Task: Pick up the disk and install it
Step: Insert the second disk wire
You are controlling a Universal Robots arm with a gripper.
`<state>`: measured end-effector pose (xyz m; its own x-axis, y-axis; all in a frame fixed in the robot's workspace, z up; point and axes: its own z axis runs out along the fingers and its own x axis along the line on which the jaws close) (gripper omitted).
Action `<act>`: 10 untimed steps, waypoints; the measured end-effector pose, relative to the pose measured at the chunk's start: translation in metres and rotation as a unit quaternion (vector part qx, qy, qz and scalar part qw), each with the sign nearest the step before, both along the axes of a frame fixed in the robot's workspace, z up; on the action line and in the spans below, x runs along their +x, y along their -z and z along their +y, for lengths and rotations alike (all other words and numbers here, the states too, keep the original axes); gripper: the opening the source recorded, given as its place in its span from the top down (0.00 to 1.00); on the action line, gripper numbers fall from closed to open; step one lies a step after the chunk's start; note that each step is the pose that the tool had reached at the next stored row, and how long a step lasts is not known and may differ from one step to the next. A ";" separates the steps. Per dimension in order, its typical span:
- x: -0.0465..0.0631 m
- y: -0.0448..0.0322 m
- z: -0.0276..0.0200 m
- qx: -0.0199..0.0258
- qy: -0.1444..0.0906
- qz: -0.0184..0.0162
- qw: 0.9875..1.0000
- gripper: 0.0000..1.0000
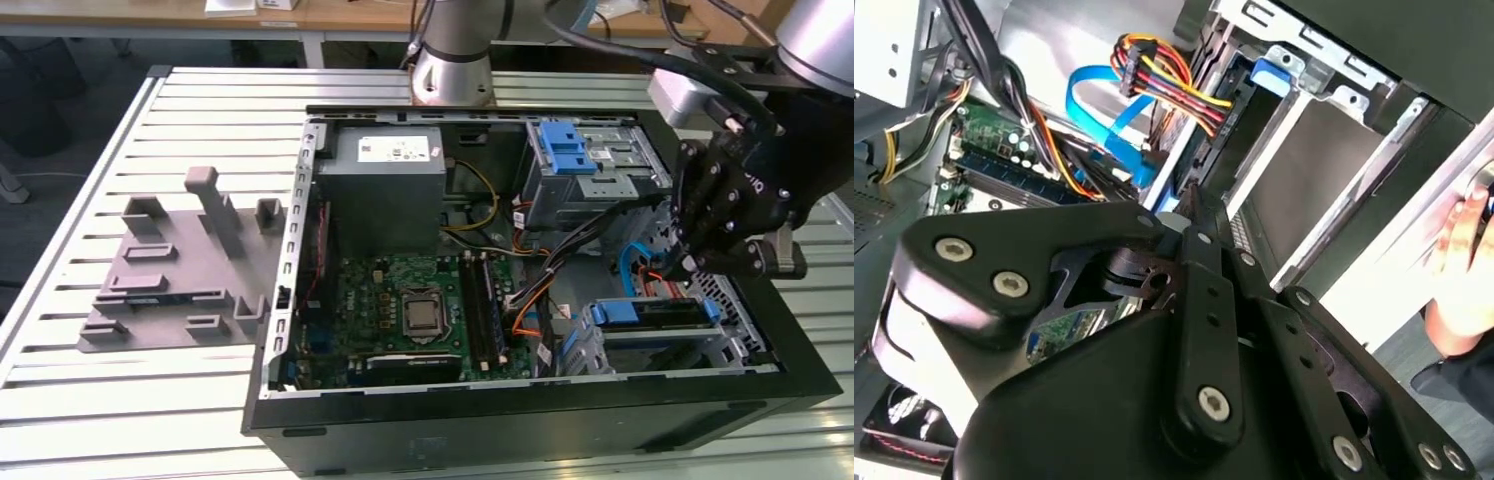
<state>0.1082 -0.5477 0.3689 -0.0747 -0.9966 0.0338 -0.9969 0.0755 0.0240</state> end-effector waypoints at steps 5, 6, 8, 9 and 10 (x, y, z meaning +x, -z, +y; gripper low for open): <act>-0.002 -0.0016 0.0089 0.000 0.000 0.000 1.000 0.89; -0.003 -0.0014 0.0114 0.000 0.000 0.000 1.000 0.89; -0.003 -0.0014 0.0155 0.000 0.000 0.000 1.000 0.89; -0.003 -0.0015 0.0168 0.000 0.000 0.000 1.000 0.89; -0.003 -0.0014 0.0177 0.000 0.000 0.000 1.000 0.89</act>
<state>0.1056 -0.5300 0.3703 -0.0741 -0.9967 0.0341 -0.9969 0.0750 0.0241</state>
